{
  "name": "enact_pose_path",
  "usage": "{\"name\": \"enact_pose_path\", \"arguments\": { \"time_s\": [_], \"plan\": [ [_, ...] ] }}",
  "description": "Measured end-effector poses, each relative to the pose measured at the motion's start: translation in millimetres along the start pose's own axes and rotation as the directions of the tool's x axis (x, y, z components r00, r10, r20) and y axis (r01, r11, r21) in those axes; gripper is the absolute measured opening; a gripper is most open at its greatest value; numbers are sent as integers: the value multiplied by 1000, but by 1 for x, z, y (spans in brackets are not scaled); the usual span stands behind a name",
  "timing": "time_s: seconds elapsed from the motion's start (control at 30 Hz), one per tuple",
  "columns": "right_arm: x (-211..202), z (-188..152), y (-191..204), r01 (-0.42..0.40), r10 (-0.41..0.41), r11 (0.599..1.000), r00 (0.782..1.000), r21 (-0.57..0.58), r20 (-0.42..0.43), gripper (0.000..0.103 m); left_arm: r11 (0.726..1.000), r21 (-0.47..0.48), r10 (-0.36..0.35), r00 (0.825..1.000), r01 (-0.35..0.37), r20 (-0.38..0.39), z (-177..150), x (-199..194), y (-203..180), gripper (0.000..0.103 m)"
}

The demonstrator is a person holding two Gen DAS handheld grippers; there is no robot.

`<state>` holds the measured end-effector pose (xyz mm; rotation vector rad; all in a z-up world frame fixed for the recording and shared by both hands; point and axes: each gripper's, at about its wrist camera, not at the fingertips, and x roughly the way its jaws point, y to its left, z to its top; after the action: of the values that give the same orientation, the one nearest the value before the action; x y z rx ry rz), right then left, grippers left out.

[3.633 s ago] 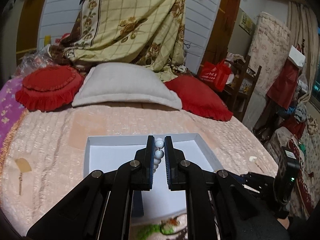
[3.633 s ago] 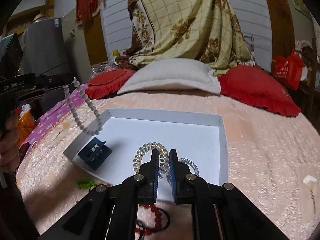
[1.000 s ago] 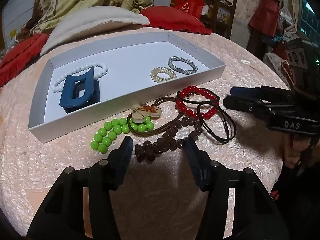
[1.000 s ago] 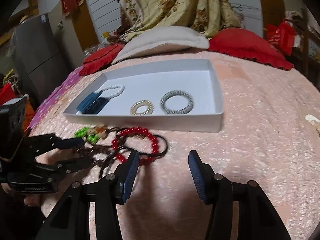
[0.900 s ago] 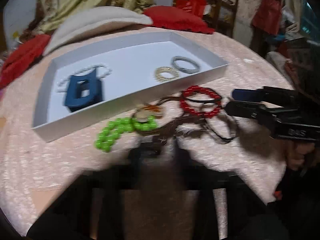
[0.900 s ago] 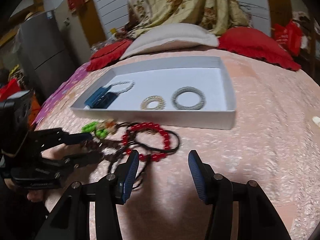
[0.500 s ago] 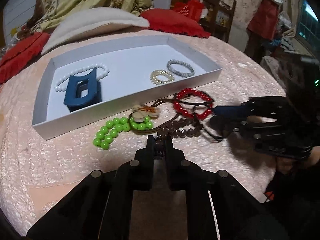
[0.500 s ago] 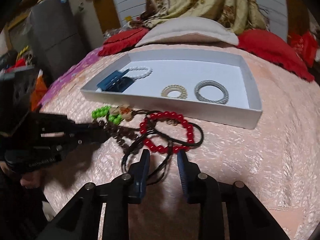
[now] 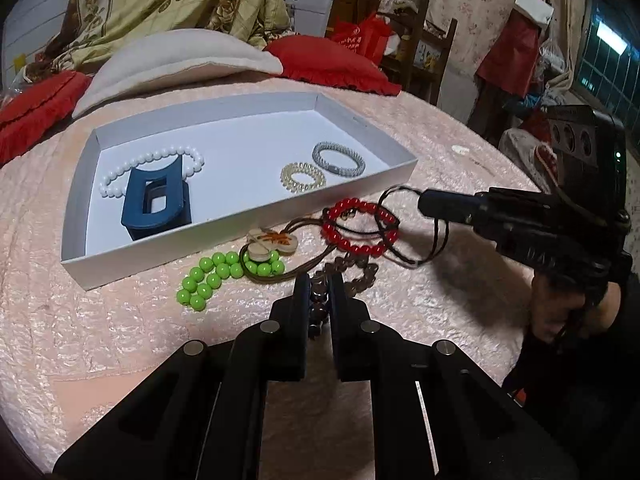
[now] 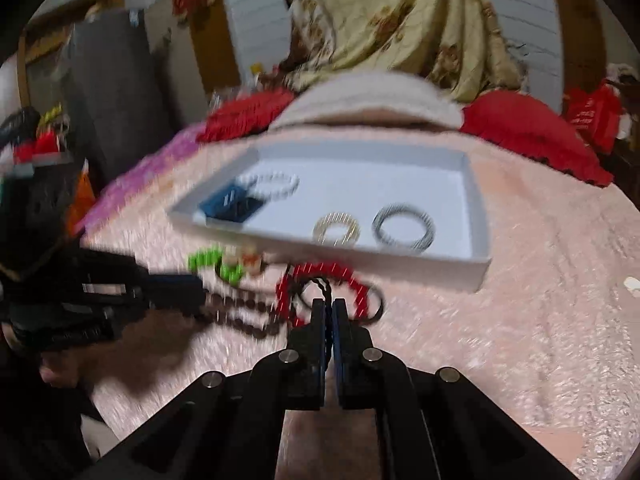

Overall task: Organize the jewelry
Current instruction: 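Lift the brown bead strand with the left tool while the right tool grips a black hair tie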

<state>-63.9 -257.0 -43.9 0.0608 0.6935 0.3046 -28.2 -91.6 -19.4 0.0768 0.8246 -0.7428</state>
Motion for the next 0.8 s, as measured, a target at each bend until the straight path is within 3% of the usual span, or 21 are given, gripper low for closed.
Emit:
{"name": "enact_pose_path", "arguments": {
  "time_s": [0.13,0.4,0.47,0.5,0.53,0.63,0.8],
  "plan": [
    [-11,5,-9,13,-16,999,998,48,61,3,1000,-26,1,1000,-1,17,1,-2,4,8],
    [-8,5,-11,30,-32,998,999,62,36,3,999,-40,29,999,-30,-26,-1,8,9,11],
    [-7,4,-10,27,-29,998,999,56,34,3,997,-43,59,998,-61,-38,-1,11,12,26],
    [-6,4,-9,25,-27,998,999,53,31,3,995,-60,81,996,-83,-41,-1,11,17,43],
    [-5,4,-7,24,-25,999,999,49,28,3,993,-70,95,995,-98,-34,-1,10,19,51],
    [-4,4,-4,17,-18,999,999,39,27,3,990,-76,115,993,-116,-16,0,6,23,58],
    [-1,2,-4,19,-19,999,1000,38,15,3,990,-45,130,991,-131,-42,-2,16,18,58]
  ]
}}
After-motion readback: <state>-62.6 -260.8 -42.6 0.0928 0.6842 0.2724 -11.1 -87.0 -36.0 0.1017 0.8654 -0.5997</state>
